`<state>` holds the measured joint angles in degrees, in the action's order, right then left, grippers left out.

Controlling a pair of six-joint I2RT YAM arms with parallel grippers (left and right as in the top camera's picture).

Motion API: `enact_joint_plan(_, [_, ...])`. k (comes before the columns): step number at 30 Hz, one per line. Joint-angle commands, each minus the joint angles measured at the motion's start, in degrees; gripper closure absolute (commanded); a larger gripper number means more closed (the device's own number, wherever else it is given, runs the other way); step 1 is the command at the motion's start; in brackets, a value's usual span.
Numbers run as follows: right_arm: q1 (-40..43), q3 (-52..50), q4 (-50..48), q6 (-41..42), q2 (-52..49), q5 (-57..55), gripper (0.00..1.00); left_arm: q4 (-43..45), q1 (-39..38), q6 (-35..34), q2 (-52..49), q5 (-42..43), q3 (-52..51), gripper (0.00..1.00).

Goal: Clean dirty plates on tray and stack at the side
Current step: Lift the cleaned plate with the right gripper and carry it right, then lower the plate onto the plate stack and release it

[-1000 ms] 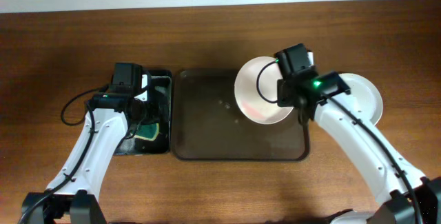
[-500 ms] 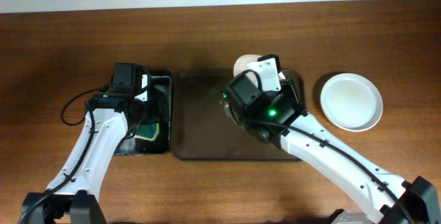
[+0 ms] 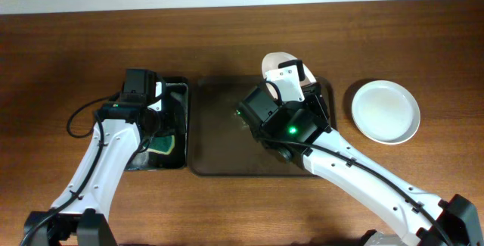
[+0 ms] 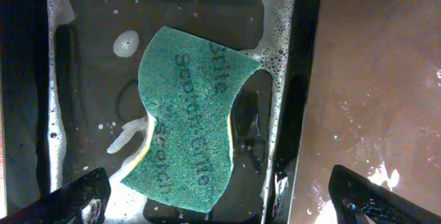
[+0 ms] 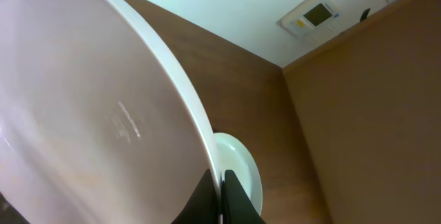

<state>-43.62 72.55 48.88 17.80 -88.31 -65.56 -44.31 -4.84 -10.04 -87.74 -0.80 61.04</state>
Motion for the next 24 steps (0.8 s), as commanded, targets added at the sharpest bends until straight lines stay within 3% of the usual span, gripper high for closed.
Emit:
enact_joint_plan(1, [0.17, 0.85, -1.16, 1.46, 0.92, -2.34, 0.96, 0.11, 0.13, 0.31, 0.33, 0.61, 0.5, 0.0])
enact_joint_plan(3, [1.64, 0.85, -1.95, 2.69, 0.83, 0.13, 0.96, 0.11, 0.13, 0.31, 0.33, 0.63, 0.5, 0.0])
enact_joint_plan(8, [10.8, 0.85, -2.62, 5.95, 0.76, 18.69, 0.96, 0.09, 0.13, 0.31, 0.33, 0.63, 0.5, 0.0])
enact_joint_plan(17, [45.16, 0.72, -0.85, 9.75, -0.11, 56.26, 0.96, 0.11, 0.13, 0.31, 0.33, 0.61, 0.5, 0.0])
enact_joint_plan(24, [63.49, -1.4, 1.42, 9.66, -4.63, 64.48, 0.96, 0.11, 0.13, 0.31, 0.33, 0.61, 0.5, 0.0])
